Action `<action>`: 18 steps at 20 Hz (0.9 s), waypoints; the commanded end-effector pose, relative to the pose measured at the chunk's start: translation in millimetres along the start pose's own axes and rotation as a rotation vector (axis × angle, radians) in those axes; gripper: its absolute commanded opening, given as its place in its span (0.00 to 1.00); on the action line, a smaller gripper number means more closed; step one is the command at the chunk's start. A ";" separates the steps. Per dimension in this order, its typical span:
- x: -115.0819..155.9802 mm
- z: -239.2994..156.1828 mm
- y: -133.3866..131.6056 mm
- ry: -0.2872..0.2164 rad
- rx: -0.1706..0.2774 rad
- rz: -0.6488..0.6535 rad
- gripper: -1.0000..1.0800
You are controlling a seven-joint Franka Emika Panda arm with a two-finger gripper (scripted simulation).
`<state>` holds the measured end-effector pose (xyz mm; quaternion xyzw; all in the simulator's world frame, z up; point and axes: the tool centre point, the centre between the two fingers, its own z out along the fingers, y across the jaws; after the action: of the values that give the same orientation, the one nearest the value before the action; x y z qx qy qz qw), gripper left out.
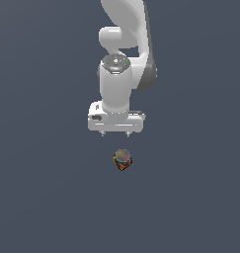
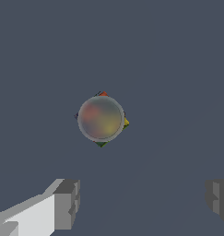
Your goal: Pick up the object and move it to a goal position.
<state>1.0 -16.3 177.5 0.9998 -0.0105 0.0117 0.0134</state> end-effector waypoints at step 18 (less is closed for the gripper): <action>-7.3 6.0 -5.1 -0.028 -0.008 -0.063 0.96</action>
<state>-6.6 -11.3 171.8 0.9997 0.0178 -0.0026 0.0176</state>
